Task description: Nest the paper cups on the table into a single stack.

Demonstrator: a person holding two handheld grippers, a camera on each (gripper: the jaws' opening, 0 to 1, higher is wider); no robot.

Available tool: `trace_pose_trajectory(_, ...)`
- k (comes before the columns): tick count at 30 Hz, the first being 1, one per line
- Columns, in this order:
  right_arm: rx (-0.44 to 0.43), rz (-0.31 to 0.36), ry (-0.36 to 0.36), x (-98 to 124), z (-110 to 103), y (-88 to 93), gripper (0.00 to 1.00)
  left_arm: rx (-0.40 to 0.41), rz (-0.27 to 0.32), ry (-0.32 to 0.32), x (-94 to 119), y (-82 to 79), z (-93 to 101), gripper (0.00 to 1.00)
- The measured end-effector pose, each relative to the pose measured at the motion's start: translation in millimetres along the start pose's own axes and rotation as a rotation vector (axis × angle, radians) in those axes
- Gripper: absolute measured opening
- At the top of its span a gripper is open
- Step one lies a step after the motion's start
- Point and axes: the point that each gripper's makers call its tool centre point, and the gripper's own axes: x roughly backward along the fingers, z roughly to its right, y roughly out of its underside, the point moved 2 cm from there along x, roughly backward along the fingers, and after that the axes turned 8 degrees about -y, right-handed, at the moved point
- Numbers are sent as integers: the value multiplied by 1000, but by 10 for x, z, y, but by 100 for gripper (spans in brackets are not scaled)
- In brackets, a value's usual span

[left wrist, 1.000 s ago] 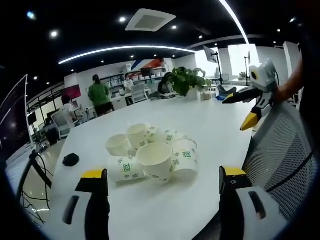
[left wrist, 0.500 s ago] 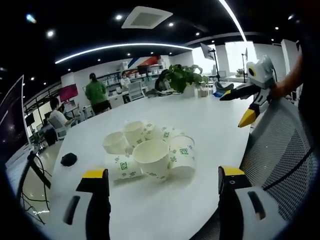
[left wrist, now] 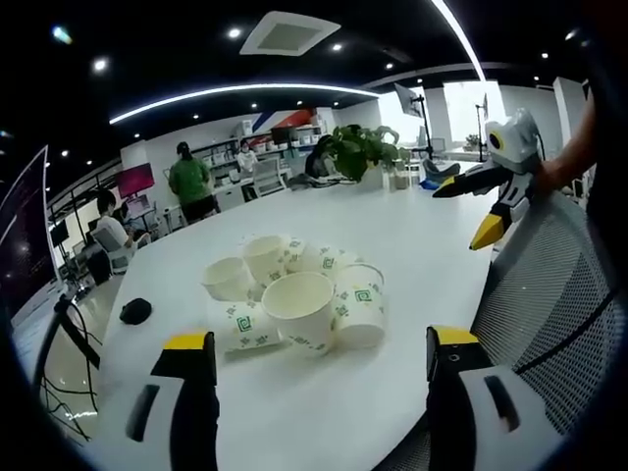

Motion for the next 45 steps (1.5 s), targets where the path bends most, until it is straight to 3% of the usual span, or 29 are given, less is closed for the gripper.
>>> trace_pose_trajectory(30,2,14,-1,-4,-5,-21,94,12,5,-4,-1,-8,-22,87)
trace_pose_trajectory(45,-3,43,-45,-7,-51,-87,94,27,35,-15,16,-57,-48,90)
